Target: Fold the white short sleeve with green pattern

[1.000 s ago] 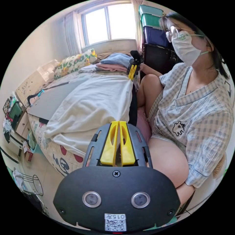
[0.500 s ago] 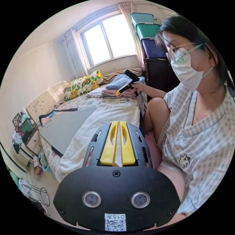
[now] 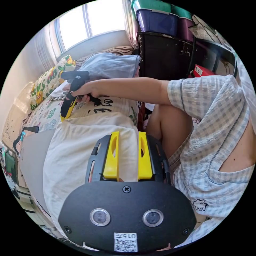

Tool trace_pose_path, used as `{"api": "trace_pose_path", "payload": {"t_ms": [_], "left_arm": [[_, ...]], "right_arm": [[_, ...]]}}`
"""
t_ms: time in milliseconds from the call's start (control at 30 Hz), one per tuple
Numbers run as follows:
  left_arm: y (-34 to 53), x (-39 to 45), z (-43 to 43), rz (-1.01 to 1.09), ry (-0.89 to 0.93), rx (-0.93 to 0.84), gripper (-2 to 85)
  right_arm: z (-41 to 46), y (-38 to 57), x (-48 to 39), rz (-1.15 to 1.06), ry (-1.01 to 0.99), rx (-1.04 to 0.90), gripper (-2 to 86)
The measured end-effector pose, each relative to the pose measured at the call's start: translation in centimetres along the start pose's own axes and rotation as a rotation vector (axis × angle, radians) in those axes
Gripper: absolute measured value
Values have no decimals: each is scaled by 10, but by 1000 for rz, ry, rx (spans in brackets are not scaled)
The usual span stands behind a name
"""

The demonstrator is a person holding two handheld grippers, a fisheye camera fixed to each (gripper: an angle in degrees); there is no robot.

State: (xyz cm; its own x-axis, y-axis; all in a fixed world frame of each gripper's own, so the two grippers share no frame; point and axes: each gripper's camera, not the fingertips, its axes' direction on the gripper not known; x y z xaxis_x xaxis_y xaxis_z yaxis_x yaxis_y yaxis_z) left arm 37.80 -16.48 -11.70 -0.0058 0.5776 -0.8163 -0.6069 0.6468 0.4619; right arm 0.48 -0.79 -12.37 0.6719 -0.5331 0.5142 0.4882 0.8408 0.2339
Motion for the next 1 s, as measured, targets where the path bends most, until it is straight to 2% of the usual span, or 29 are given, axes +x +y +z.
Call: {"api": "trace_pose_path", "payload": {"t_ms": [133,333,500,600,767,900,1000], "left_arm": [[-10,0,18,43,65,-46,6],[-21,-1,17,91,102,-31,-4],[-23,-6,26,64,102,-62,-1],[-20,-4,32,55,32,-99,7],[-17,4,7,80,59,-30,46],[-22,22,4,113,-14,18,68],[-23,27,9,124,-45,21,71]], "right_arm": [[1,-16,-3,-38,27,-14,19],[3,-30,-21,-89,130,38,8],[32,-38,-35,-137,279,-58,12],[28,-34,-33,-136,242,-80,24],[-7,-7,-12,-120,187,-29,78],[-16,14,11,-94,81,-27,108],[-6,21,6,-125,79,-52,111]]}}
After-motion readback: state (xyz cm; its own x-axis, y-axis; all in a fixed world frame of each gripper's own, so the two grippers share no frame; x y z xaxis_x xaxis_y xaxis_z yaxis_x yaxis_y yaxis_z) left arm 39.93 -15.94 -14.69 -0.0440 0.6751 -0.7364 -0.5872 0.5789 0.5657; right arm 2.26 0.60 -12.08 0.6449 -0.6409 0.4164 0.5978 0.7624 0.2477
